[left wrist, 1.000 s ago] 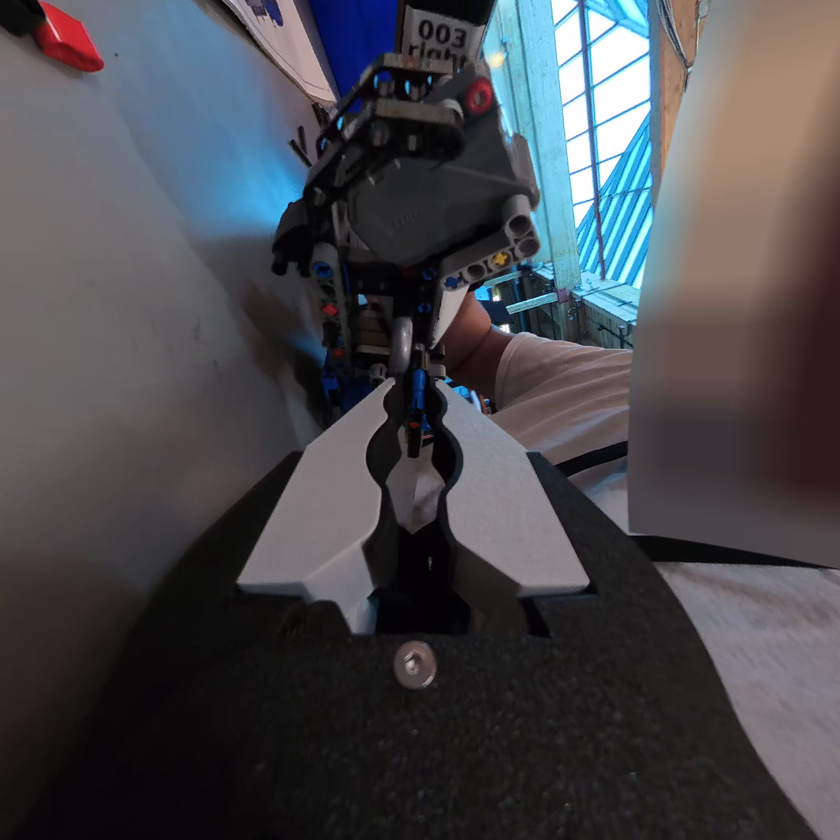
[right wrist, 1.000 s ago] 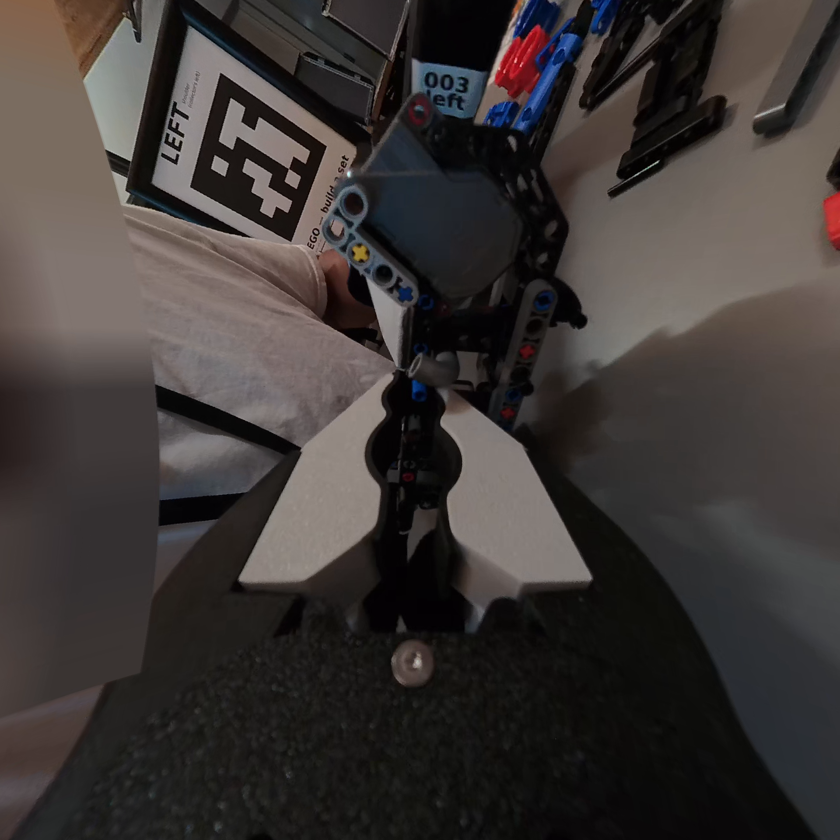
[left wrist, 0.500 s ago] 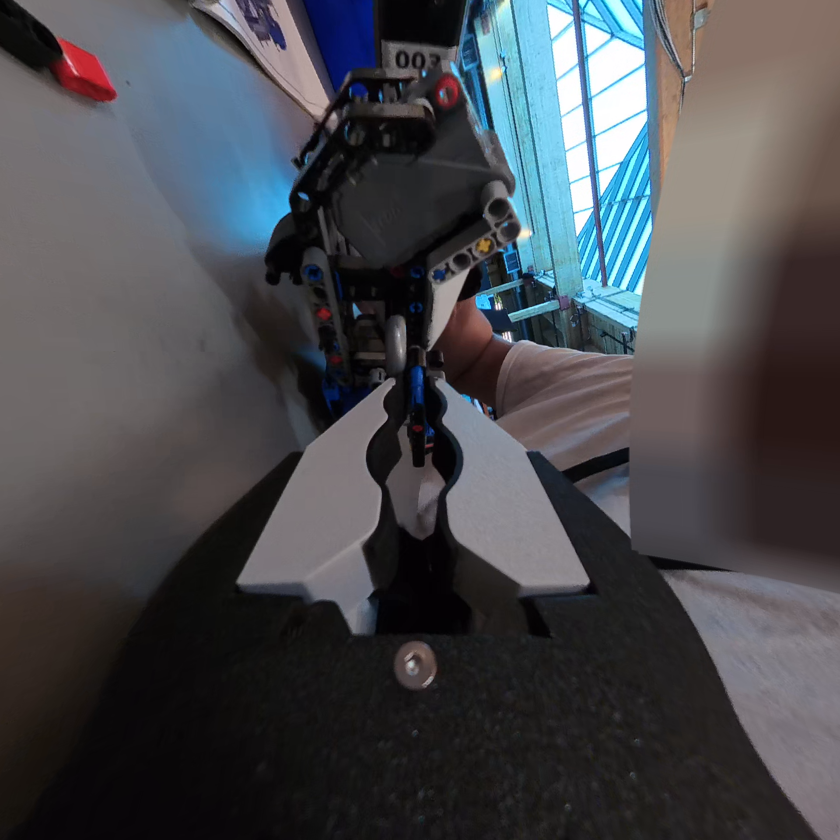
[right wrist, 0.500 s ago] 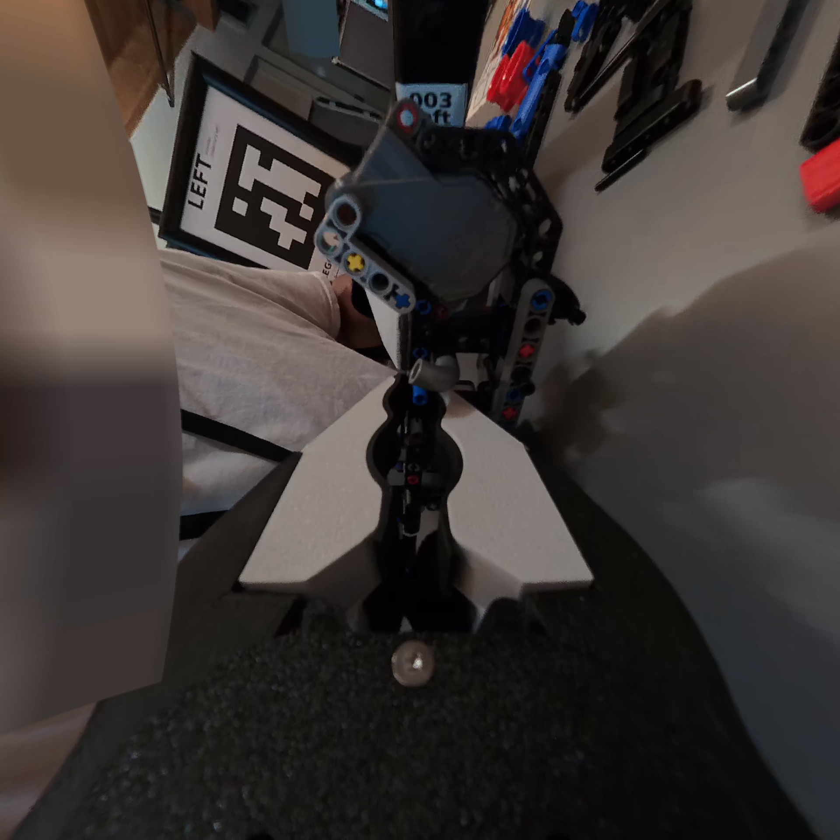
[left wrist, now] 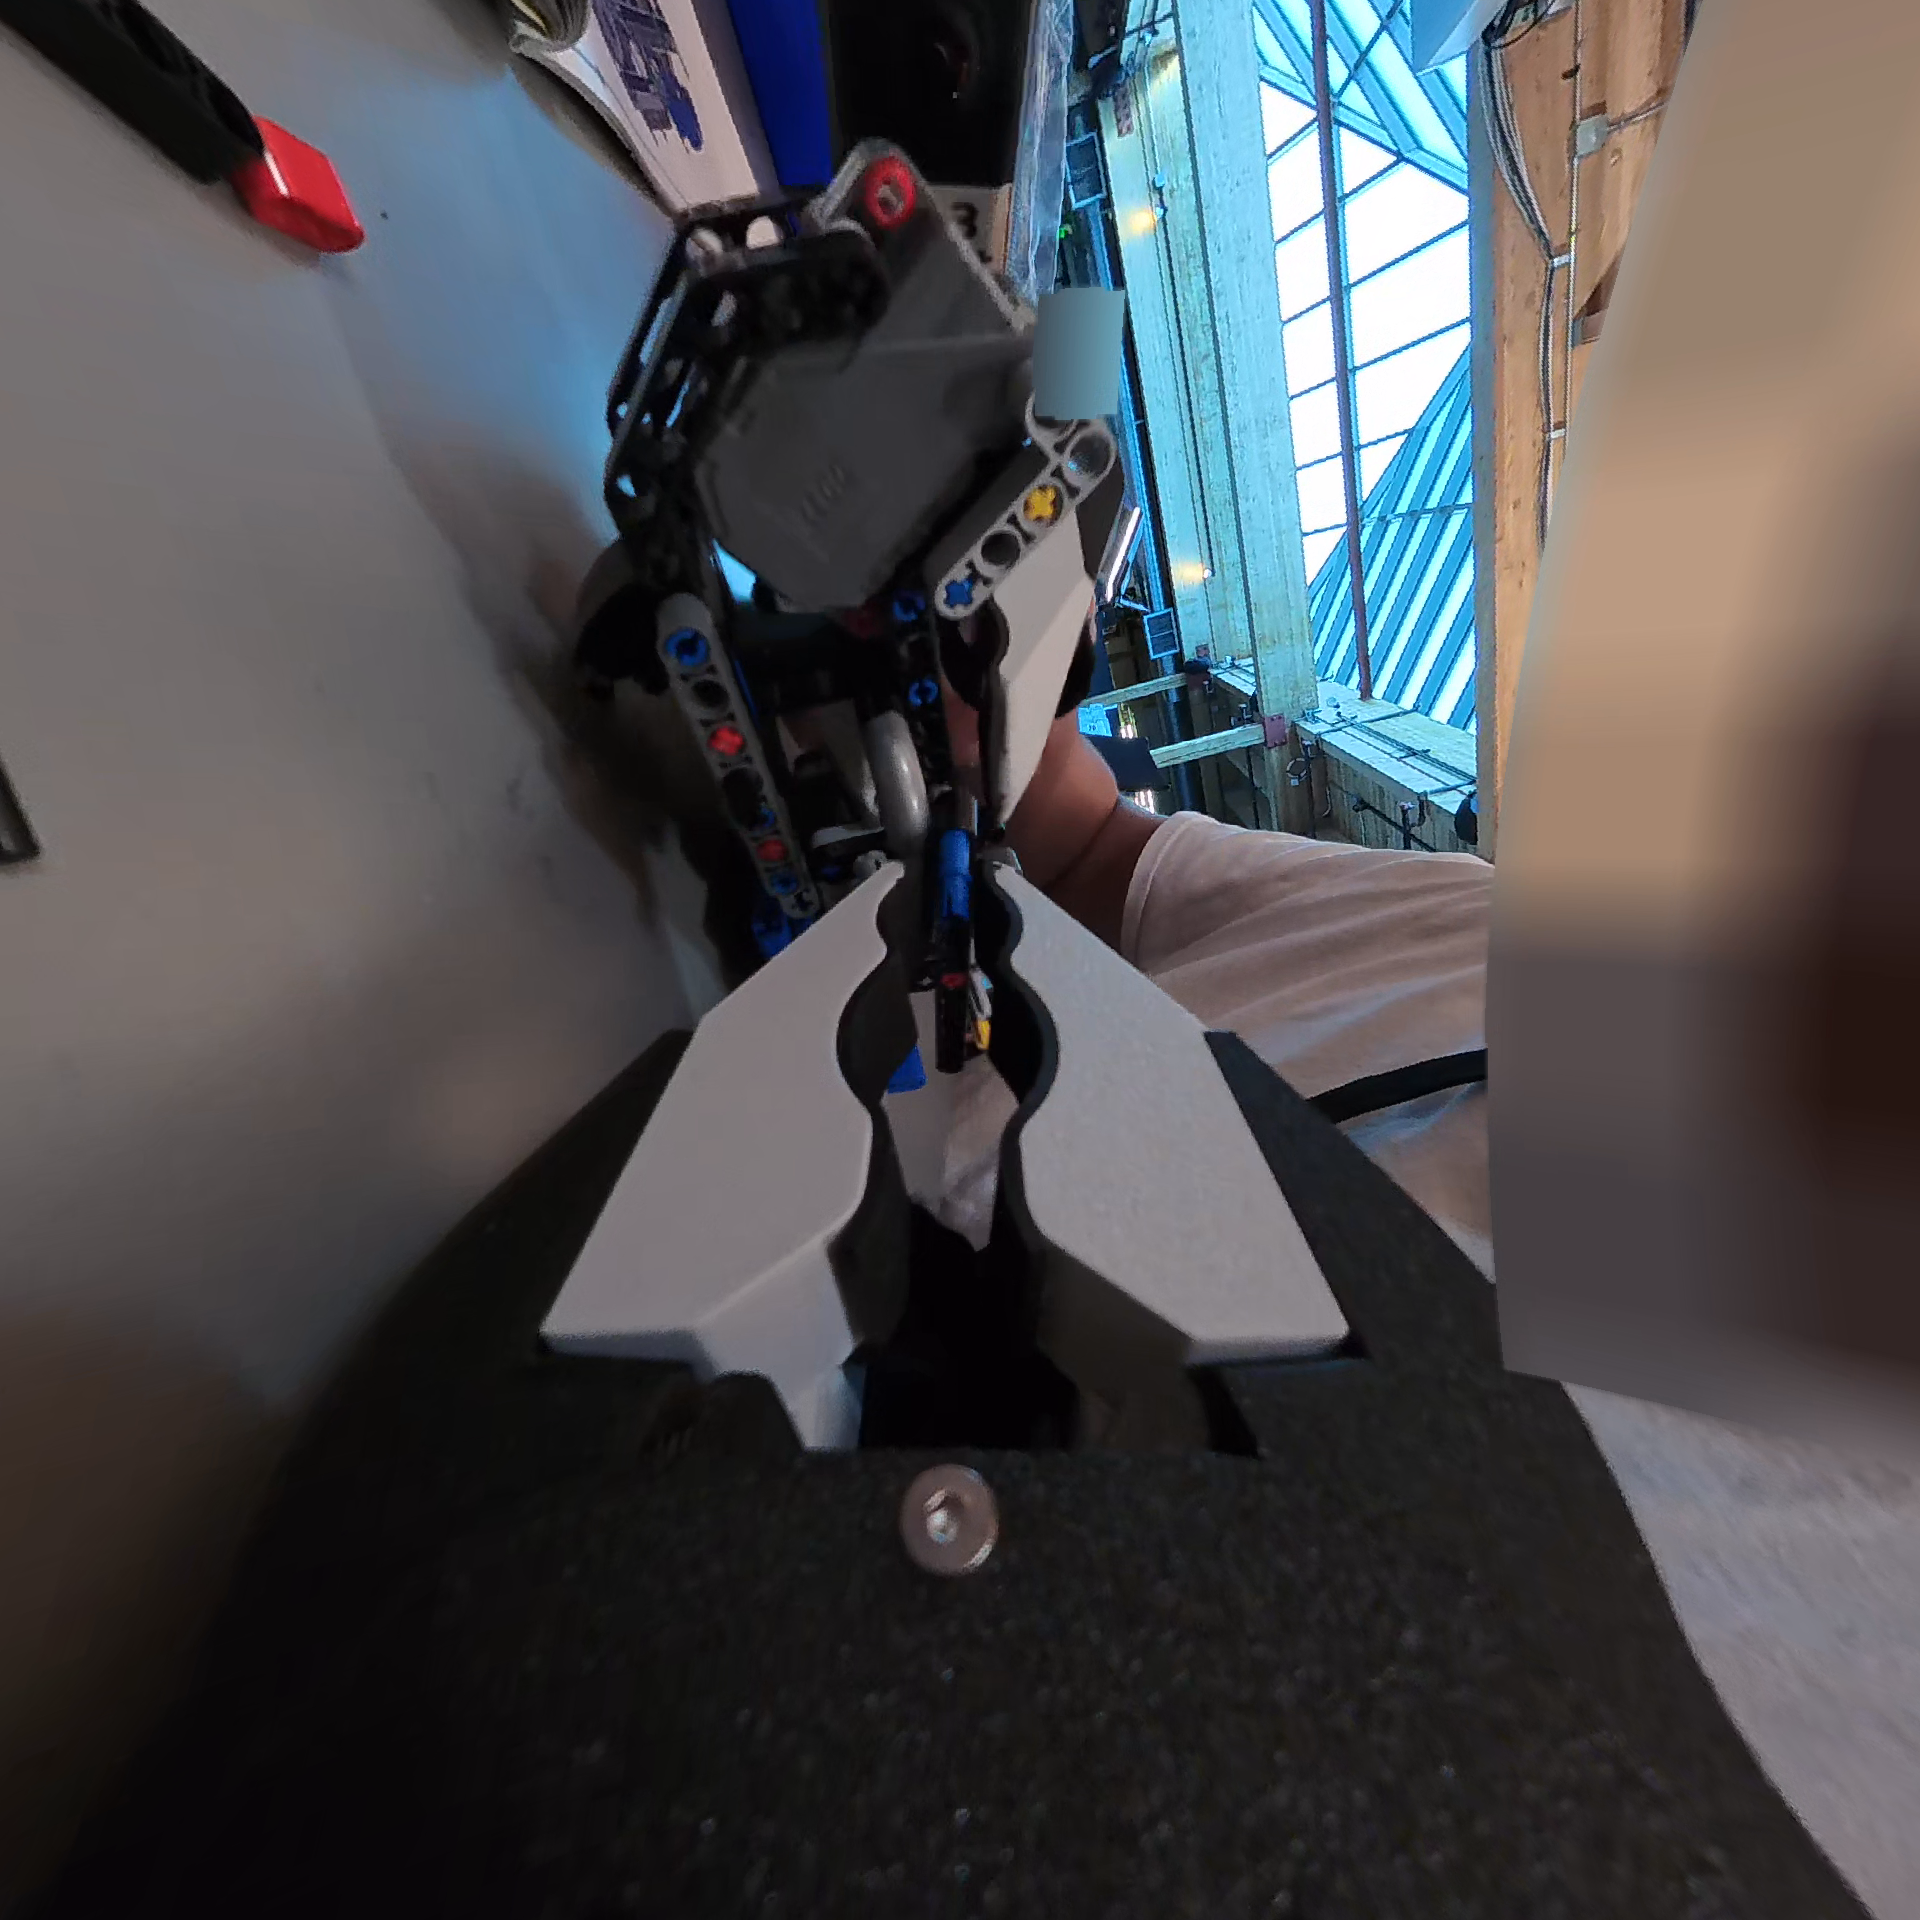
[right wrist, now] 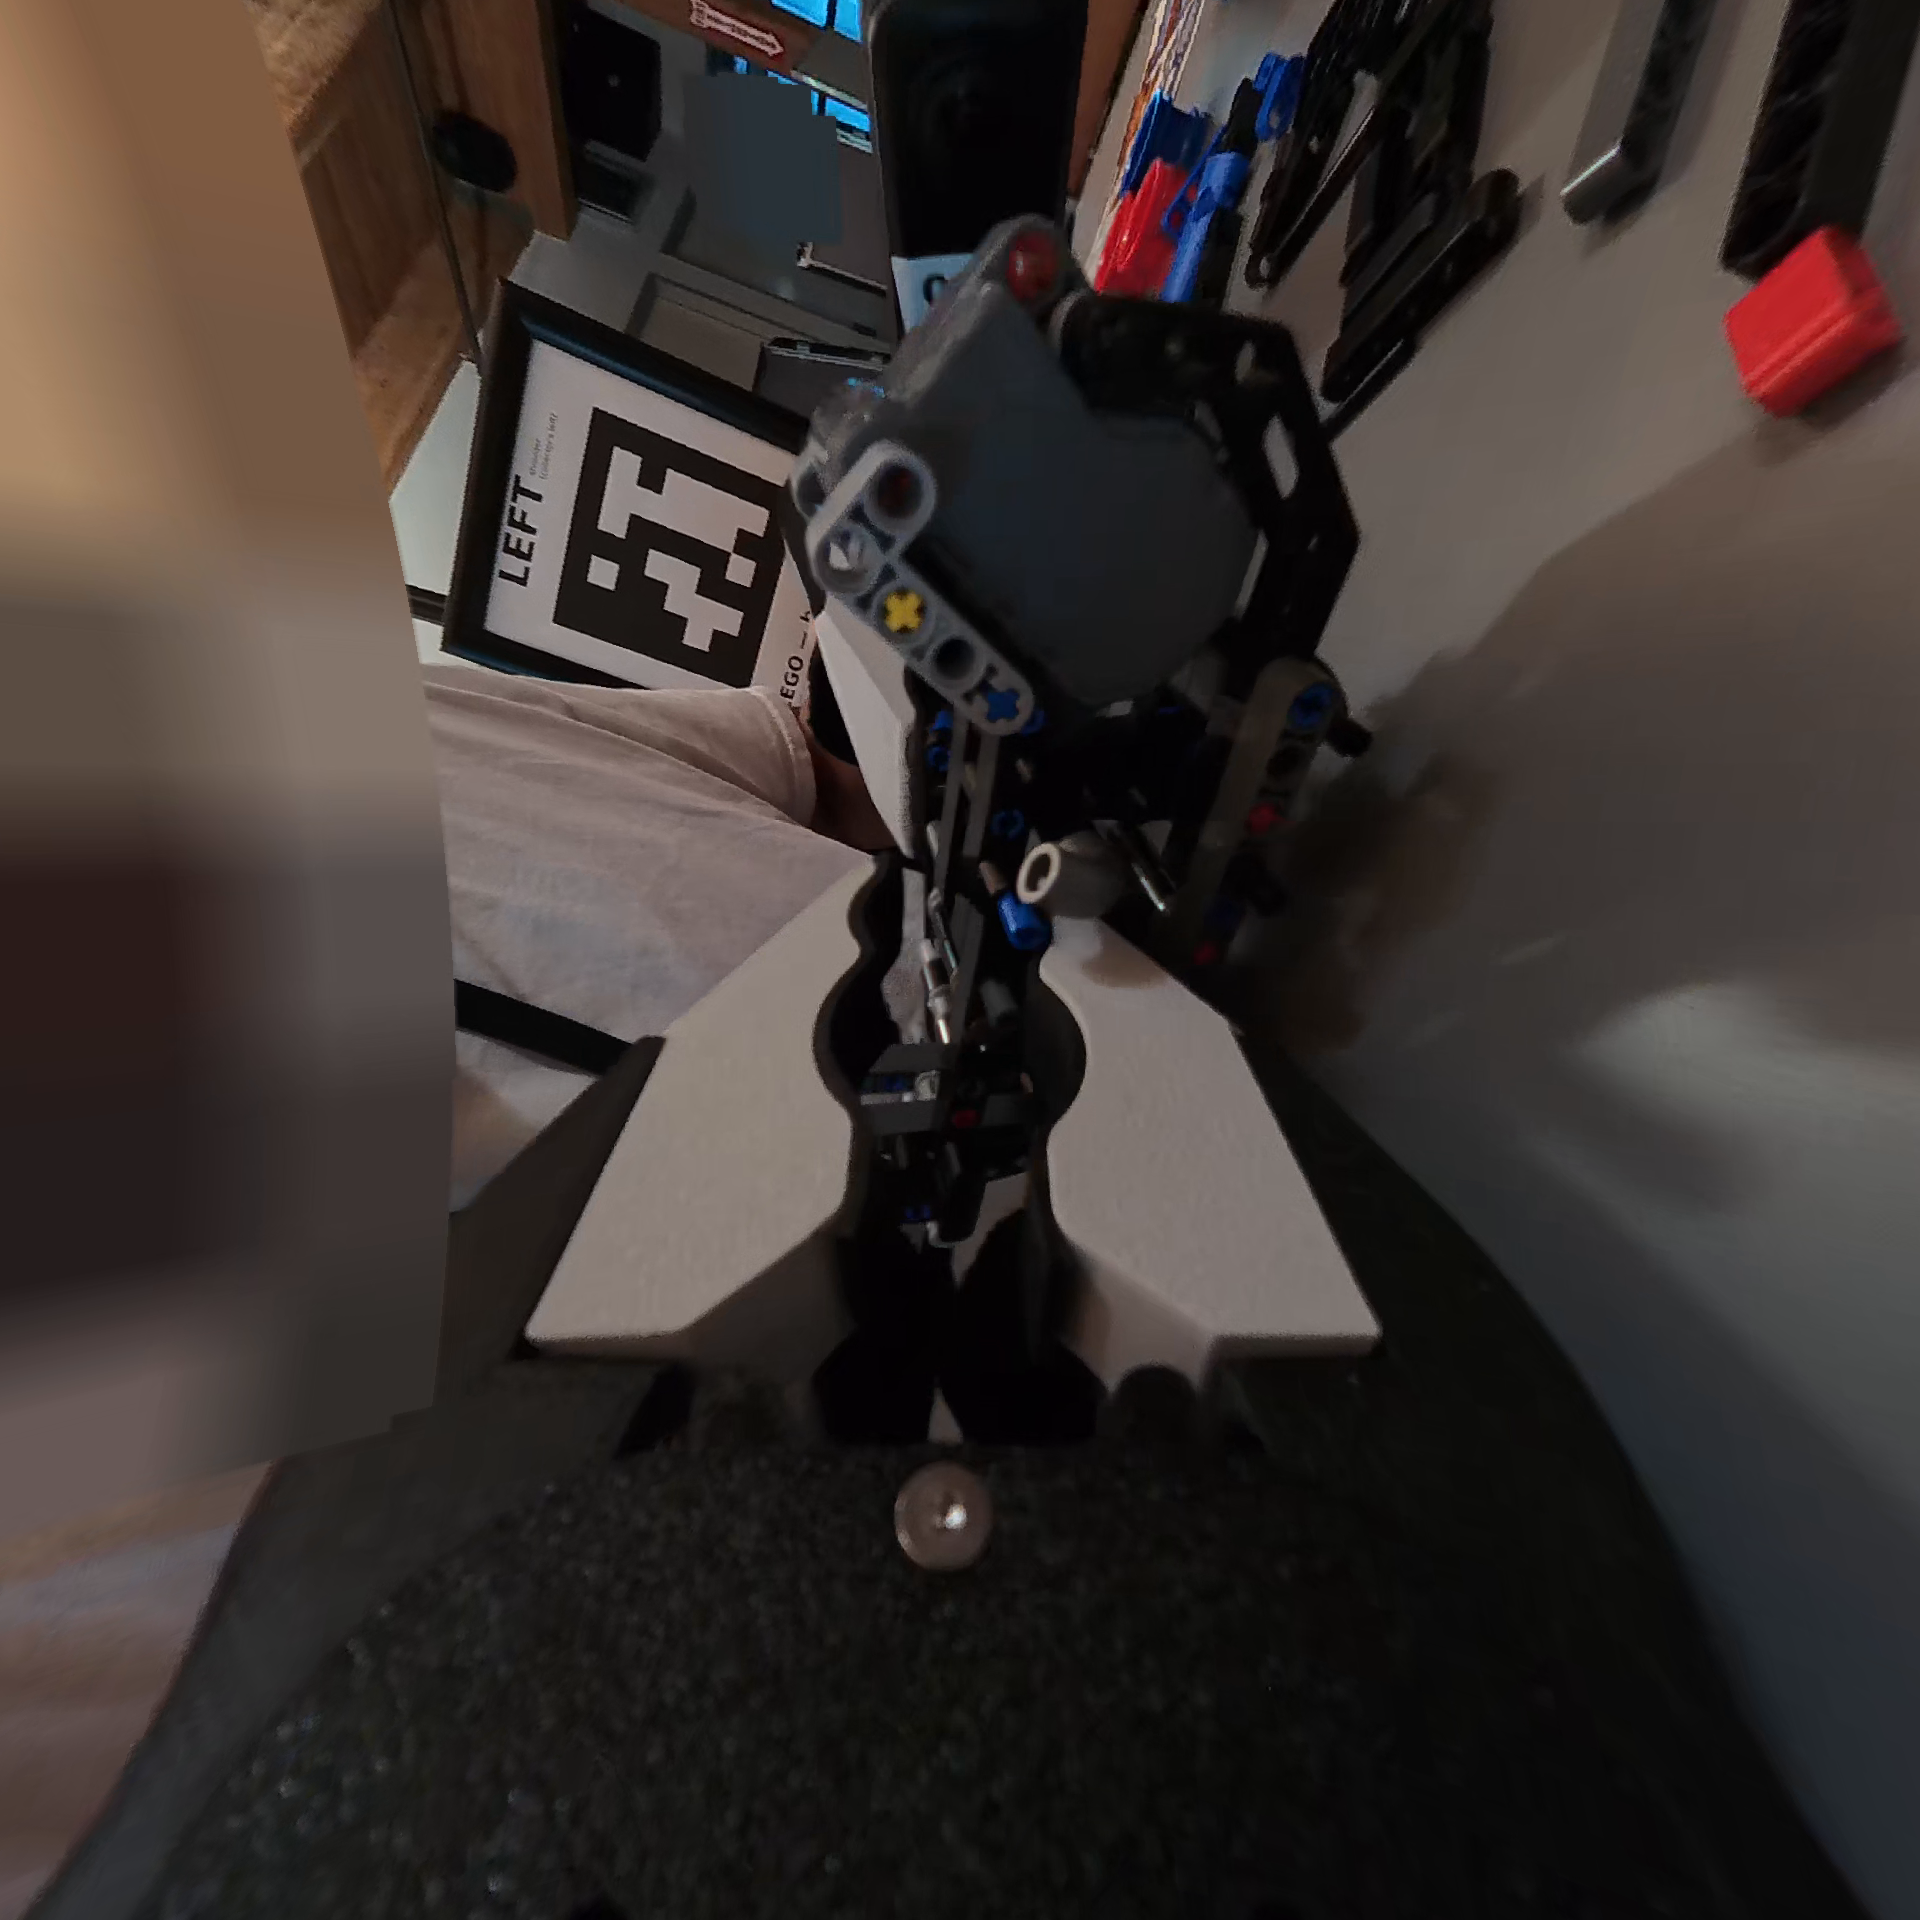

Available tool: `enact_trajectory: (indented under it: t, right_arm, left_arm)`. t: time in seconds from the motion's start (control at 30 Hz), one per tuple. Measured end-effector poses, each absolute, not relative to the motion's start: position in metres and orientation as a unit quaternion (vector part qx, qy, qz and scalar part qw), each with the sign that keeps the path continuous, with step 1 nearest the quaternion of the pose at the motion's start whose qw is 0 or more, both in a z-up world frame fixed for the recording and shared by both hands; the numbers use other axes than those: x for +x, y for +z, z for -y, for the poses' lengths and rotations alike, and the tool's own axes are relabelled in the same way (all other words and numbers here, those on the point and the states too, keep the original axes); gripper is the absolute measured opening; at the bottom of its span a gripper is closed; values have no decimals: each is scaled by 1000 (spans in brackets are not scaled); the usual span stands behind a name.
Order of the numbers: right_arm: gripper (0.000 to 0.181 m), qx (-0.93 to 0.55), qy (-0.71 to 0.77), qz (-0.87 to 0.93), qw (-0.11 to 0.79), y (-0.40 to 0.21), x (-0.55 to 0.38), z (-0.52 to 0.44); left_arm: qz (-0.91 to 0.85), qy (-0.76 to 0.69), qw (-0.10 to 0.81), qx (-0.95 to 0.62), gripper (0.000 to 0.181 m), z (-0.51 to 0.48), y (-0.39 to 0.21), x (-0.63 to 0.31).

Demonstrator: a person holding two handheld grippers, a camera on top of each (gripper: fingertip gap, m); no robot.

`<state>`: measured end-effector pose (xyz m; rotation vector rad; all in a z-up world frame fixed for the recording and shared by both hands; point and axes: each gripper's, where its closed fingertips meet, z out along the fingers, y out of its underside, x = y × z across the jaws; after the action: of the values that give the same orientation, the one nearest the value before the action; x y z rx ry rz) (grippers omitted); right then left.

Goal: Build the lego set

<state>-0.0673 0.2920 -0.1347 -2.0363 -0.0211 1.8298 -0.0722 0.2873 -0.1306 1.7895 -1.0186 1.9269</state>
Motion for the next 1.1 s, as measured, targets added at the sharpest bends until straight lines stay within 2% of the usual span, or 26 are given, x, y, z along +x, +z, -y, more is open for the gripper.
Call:
enact_trajectory:
  t: [0.13,0.37,0.63,0.8,1.0,1.1]
  right_arm:
    - [11,-729,655,9,199,-134,-66,-291]
    - [11,-720,662,11,210,-129,-63,-292]
    - [14,-742,647,-18,177,-144,-63,-293]
    - [22,-716,677,-47,166,-139,-59,-294]
    - [21,-707,687,-52,161,-137,-60,-294]
    - [14,-721,669,-52,173,-141,-61,-297]
  left_arm:
    - [361,677,159,621,5,-286,-129,-73]
    - [375,679,141,615,5,-284,-126,-74]
    - [380,660,125,636,4,-289,-135,-72]
    - [376,656,128,642,5,-291,-137,-72]
    - [369,657,129,645,4,-295,-137,-71]
    - [369,653,140,647,5,-294,-139,-71]
